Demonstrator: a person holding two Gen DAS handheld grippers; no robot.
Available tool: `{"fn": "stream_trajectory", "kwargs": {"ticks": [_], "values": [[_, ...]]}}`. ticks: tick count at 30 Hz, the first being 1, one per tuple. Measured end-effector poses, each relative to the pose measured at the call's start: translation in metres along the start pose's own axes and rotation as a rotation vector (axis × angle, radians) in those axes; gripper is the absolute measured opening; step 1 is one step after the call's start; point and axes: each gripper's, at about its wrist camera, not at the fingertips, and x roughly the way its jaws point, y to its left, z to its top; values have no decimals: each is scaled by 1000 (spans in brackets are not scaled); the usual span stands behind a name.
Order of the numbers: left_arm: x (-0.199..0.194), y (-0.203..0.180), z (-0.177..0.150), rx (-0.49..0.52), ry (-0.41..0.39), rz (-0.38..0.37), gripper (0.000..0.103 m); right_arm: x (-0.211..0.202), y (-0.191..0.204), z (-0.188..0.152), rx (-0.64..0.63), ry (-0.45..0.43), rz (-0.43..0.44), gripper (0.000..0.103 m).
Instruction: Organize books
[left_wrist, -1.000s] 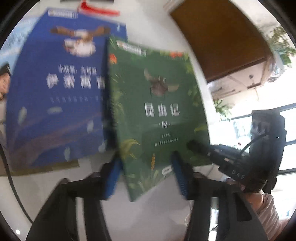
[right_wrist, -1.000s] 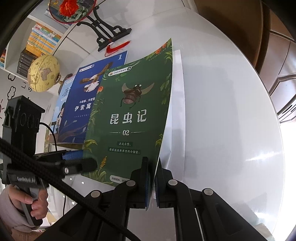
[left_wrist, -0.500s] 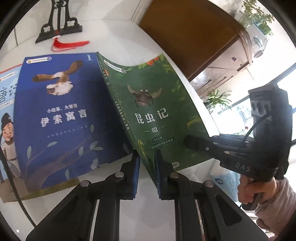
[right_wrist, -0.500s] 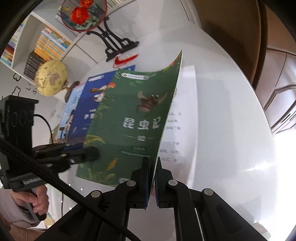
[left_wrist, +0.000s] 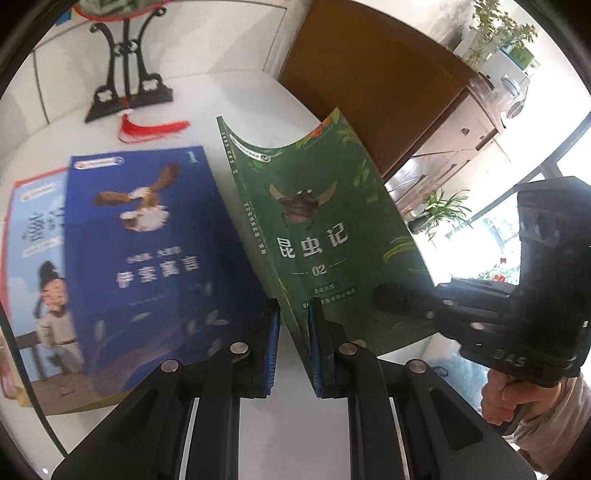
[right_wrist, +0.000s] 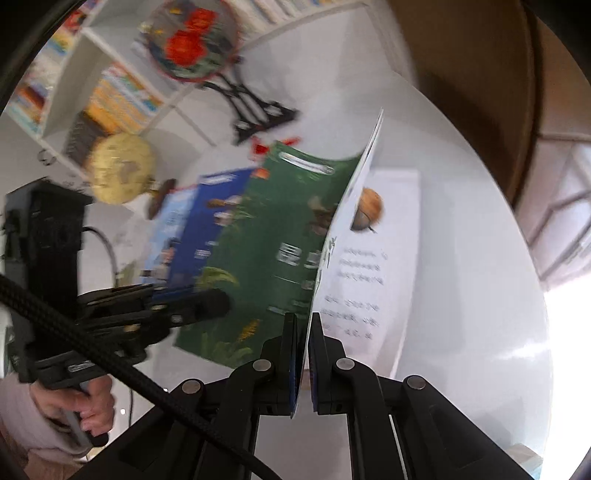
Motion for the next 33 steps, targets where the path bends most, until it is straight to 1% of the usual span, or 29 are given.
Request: {"fn": "stream_trajectory", "kwargs": {"ticks": [1,4,7,11,17,22,23,25,26,27,29,30,31,33], "values": [[-6,3,-1,1,-4,2,12,-4,10,1,-19,-22,25,5],[-26,17,-5,-21,-25,9,12,-6,29,3,-54,-38,33,5],[-45,32,-6,-48,-51,18,12,-1,53,9,-71,-43,62,5],[-75,57,-14,-81,-91,48,12,11,87,14,-102,-39,87,5],[-114,98,-32,-153,-144,63,12,30,151,14,-154,-31,127,6],[-149,136,-51,-208,-197,68,12,49,195,16,-196,-6,146,6],[-156,143,-56,-214,-208,60,10,52,204,17,-200,-3,148,6],[-169,156,-65,-233,-235,4,10,59,220,16,-212,1,152,6],[-173,158,-68,-231,-239,6,10,62,228,16,-219,4,168,7],[-177,160,-70,-213,-244,23,9,68,239,16,-226,18,192,7],[-180,166,-74,-200,-242,62,9,80,267,14,-274,16,177,7],[-181,172,-75,-209,-235,53,9,86,280,13,-282,16,166,7],[-181,184,-80,-234,-217,44,10,91,283,13,-268,20,162,7],[-180,201,-87,-267,-191,57,12,99,282,12,-217,22,135,7]]}}
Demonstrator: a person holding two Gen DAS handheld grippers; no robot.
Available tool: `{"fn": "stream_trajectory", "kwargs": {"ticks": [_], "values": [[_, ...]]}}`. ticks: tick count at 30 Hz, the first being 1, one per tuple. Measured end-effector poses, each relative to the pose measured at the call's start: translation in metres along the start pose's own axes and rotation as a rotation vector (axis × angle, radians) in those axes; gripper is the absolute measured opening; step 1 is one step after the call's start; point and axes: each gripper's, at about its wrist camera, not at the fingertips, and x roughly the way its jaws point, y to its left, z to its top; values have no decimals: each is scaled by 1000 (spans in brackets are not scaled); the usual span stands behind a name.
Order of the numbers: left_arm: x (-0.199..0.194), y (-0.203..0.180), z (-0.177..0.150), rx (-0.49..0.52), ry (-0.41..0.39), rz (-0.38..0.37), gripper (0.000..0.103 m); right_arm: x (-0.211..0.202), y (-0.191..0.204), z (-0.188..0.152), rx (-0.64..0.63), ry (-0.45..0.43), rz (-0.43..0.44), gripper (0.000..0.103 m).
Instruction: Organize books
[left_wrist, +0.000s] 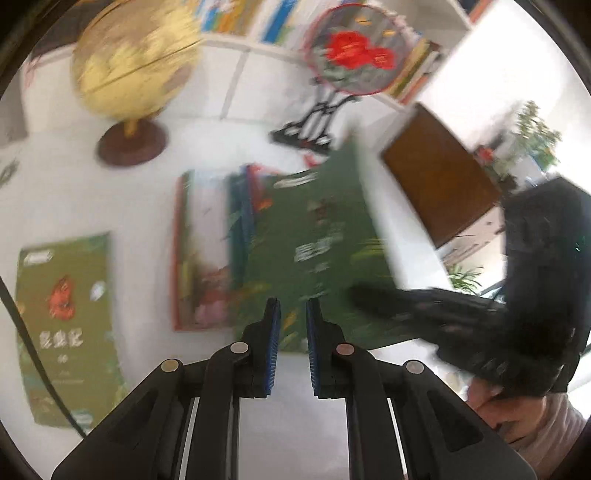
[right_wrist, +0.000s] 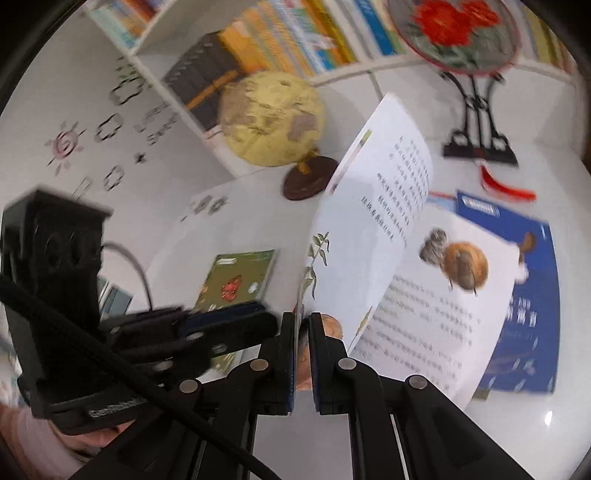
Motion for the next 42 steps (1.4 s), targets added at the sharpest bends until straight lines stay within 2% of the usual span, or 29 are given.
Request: {"fn": "stream_trajectory", "kwargs": {"ticks": [3,7,8,9,12,16,18,22,24,27,28,30,32,34,37,39,42], "values": [[6,28,-3,-51,62,-23,13,-6,-11,-10,38,8,-68,7],[16,39,-8,-61,97,-17,15,-23,-32,-30,94,24,-108,7],[21,41,-8,-71,114,-23,22,-25,-37,-34,109,29,-113,7],[29,42,-9,-88,137,-39,27,-28,-43,-40,123,37,-122,7],[52,38,-12,-104,202,-96,27,-30,-63,-57,183,66,-135,7],[80,29,-18,-82,290,-49,27,-24,-77,-61,205,92,-142,7],[86,28,-20,-113,308,-95,28,-19,-83,-61,204,113,-153,7],[93,24,-17,-151,312,-127,30,-10,-93,-63,188,154,-175,7],[93,18,-17,-159,313,-189,28,-7,-96,-63,190,168,-168,7],[75,1,-15,-72,222,-207,28,-5,-95,-62,167,182,-178,7],[70,-4,-13,-52,205,-202,27,-6,-94,-61,157,179,-179,7],[63,-8,-10,-29,181,-195,18,-7,-93,-60,146,179,-176,7],[60,-13,-7,8,152,-147,13,-8,-93,-59,142,179,-169,7],[60,-18,-6,55,132,-83,12,-9,-91,-57,137,167,-142,7],[53,-17,-7,53,115,-104,10,-8,-87,-56,123,165,-146,8],[49,-16,-7,67,103,-83,10,-3,-77,-55,78,173,-177,8],[46,-9,-8,78,100,-78,10,-3,-68,-53,78,155,-159,9]]}}
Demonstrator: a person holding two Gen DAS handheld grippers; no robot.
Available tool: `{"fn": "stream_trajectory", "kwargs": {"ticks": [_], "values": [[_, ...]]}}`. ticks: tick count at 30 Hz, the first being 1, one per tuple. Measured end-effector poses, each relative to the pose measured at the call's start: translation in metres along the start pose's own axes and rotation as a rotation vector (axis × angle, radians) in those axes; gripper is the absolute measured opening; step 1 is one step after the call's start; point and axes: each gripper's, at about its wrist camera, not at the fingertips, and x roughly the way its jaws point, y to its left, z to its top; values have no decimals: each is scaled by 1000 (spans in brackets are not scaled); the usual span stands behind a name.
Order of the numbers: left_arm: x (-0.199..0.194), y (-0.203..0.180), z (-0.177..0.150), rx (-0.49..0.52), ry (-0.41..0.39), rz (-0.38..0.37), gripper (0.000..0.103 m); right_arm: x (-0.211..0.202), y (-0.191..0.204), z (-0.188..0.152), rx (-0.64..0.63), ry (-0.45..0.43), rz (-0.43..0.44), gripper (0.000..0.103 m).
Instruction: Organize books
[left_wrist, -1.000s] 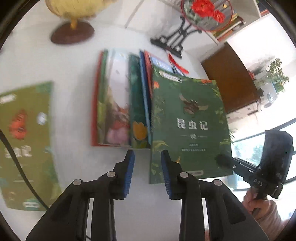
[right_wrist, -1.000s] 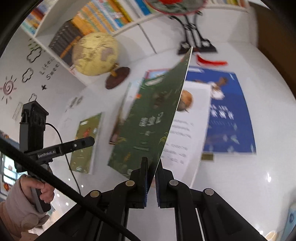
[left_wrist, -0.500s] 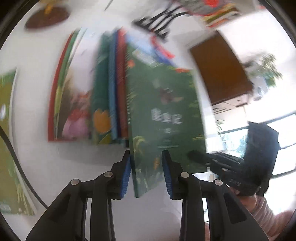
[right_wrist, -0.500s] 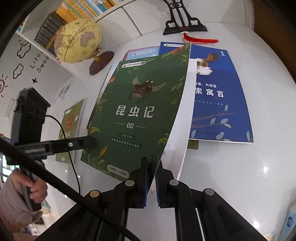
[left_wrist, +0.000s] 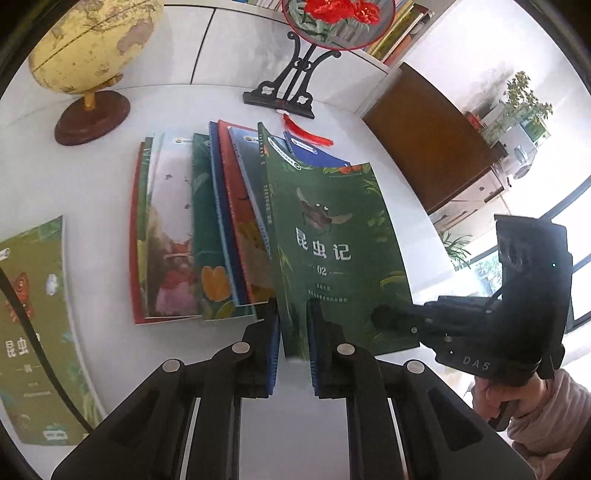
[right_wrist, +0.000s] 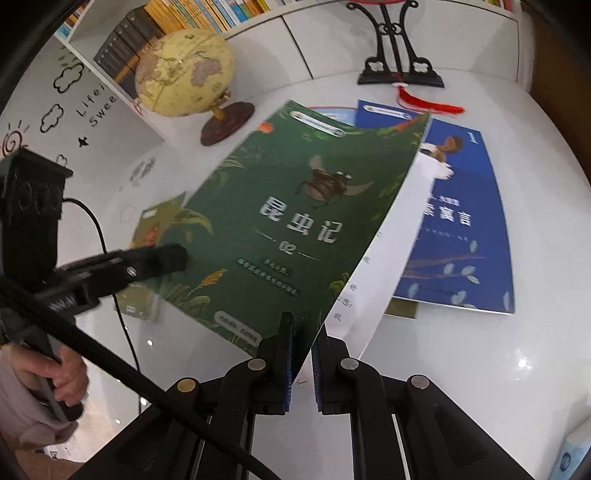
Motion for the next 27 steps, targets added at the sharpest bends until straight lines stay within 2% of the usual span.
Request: {"fn": "stream_trajectory", "kwargs": {"ticks": [3,7,10,13,14,18,22,25,27], "values": [[-4,8,-2,-13,-8,9,10,1,13,2,-40,-2,-37,10],[-6,27,-2,-64,-3,-17,10,-3,30,5,-51,-28,-20,10],[-3,42,2,-123,32,-88,12,-8,30,3,-32,-35,-30,10],[16,52,6,-173,132,-202,21,-16,15,-6,28,-39,-4,10],[21,51,7,-166,154,-203,22,-14,8,-9,47,-12,20,10],[43,35,11,-91,212,-145,22,-1,-14,-19,93,31,-16,10],[53,20,16,-70,216,-131,21,2,-45,-23,230,17,47,15],[51,-6,15,45,174,-66,19,0,-53,-21,238,13,35,16],[52,-26,12,119,166,-20,14,-2,-50,-18,194,-4,19,16]]}}
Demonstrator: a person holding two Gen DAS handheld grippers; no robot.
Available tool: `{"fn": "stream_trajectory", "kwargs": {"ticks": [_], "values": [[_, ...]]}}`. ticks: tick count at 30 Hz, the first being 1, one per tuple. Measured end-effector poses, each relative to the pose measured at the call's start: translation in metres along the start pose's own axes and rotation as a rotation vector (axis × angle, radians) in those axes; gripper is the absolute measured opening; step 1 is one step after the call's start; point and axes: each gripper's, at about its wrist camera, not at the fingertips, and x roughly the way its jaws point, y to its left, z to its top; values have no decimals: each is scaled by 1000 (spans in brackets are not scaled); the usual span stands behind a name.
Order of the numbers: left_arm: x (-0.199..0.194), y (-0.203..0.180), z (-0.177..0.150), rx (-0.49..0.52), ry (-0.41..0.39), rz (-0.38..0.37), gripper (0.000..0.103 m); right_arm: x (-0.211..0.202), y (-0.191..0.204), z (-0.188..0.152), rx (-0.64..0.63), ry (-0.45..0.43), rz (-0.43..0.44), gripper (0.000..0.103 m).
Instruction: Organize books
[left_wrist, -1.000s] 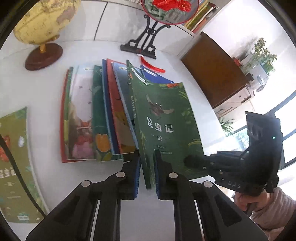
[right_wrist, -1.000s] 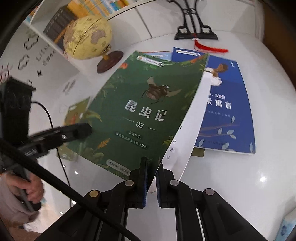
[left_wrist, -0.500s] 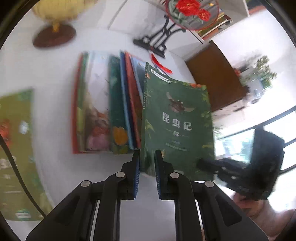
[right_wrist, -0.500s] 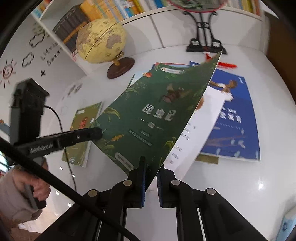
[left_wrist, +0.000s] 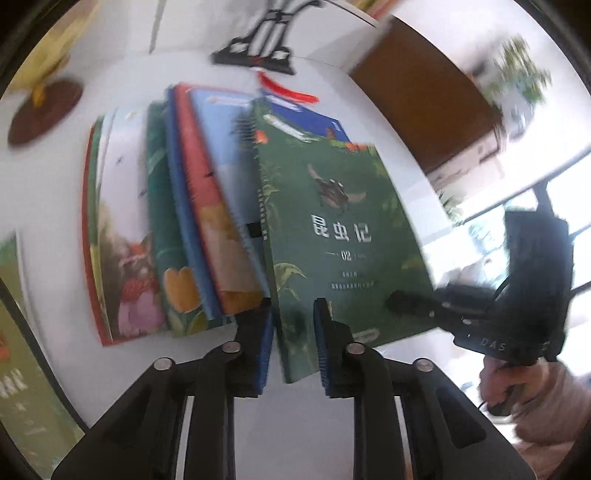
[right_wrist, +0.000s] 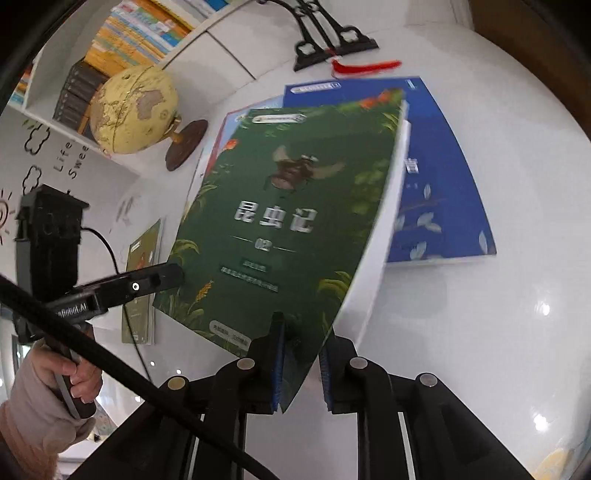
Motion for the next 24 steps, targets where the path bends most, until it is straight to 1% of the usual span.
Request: {"fn": "stream_trajectory", "kwargs": {"ticks": [2,3,6,8,11,12,14,15,16,18,19,21,22,23,24], "values": [[0,-11,1,32,-15,33,14,-4,18,1,-104,-26,-54,13],[-1,-14,1,39,-26,42,14,-6,24,1,-137,-35,-57,12],[-12,-17,-1,13,-62,12,14,-15,51,5,-235,-76,-73,12],[-20,-15,-3,8,-85,13,14,-20,70,7,-306,-101,-100,12],[-30,-8,-6,-18,-110,0,14,-28,80,6,-340,-128,-103,12],[-34,-4,-7,-31,-116,-5,12,-32,87,6,-357,-140,-108,12],[-41,-3,-10,-39,-135,-60,11,-35,94,8,-369,-149,-101,11],[-45,-3,-11,-36,-138,-63,11,-38,97,9,-375,-151,-82,11],[-46,-6,-13,-11,-136,-31,11,-40,102,8,-381,-143,-64,11],[-43,-5,-16,7,-122,55,13,-37,104,4,-391,-125,-73,11],[-40,0,-17,-7,-109,75,13,-36,99,1,-378,-116,-80,11],[-30,17,-18,-75,-46,61,13,-33,79,-3,-315,-94,-79,11],[-23,25,-19,-116,7,17,13,-32,68,-5,-281,-78,-71,11],[-18,28,-19,-130,41,-15,14,-31,58,-8,-259,-59,-63,11],[-12,28,-20,-121,71,-22,18,-29,50,-12,-248,-39,-60,11]]}}
